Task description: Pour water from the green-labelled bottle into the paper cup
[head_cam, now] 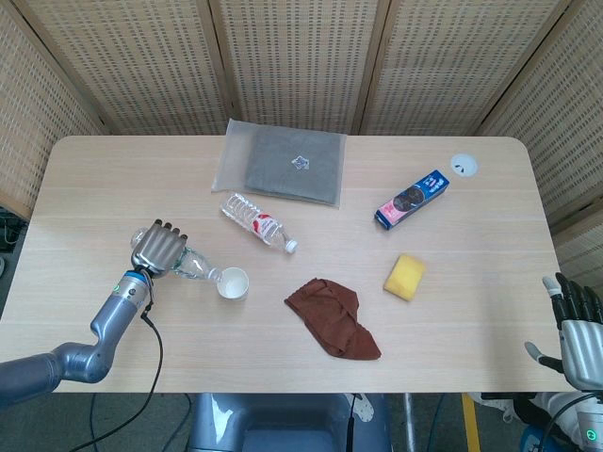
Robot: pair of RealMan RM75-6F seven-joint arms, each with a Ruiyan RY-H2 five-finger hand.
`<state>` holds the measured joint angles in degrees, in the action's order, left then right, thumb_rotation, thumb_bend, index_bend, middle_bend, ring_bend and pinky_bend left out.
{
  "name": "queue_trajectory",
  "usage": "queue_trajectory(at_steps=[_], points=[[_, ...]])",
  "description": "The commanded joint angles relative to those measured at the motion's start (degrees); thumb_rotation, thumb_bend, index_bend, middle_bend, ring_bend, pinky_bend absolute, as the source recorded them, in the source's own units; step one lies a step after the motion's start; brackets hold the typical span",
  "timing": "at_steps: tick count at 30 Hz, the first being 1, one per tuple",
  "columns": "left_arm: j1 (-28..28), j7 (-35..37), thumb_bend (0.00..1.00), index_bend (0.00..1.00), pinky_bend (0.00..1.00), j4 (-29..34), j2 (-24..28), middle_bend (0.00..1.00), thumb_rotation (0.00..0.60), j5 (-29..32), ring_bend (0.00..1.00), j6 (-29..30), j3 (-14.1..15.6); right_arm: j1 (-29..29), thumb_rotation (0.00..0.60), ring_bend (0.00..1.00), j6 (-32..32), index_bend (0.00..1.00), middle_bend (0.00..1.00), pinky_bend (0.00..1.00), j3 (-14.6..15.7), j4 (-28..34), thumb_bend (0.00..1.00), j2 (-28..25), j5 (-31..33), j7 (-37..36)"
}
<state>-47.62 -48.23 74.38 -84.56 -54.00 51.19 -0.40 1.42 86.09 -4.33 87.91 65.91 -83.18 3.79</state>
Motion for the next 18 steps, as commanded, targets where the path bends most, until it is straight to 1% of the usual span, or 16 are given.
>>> queue_trajectory(at_steps=[1,9,18], points=[[-0.1,-0.7,0.66,0.67,0.39,0.1,0.1,0.50,0.600,-0.2,0.34,0.4,0.0,0.0,0.600,0.00,0.0,0.00,0.00,0.00,0.0,0.0,0.00,0.0,0.0,0.0],[-0.4,-2.8,0.66,0.67,0.39,0.5,-0.1,0.50,0.600,0.2,0.34,1.4,0.1,0.0,0.600,0.00,0.1,0.00,0.00,0.00,0.0,0.0,0.00,-0.1,0.0,-0.3],[-0.4,-3.2,0.66,0.68,0.39,1.0,-0.1,0.50,0.600,1.2,0.34,1.8,-0.3,-0.1,0.600,0.00,0.1,0.00,0.00,0.00,0.0,0.0,0.00,-0.2,-0.1,-0.4]])
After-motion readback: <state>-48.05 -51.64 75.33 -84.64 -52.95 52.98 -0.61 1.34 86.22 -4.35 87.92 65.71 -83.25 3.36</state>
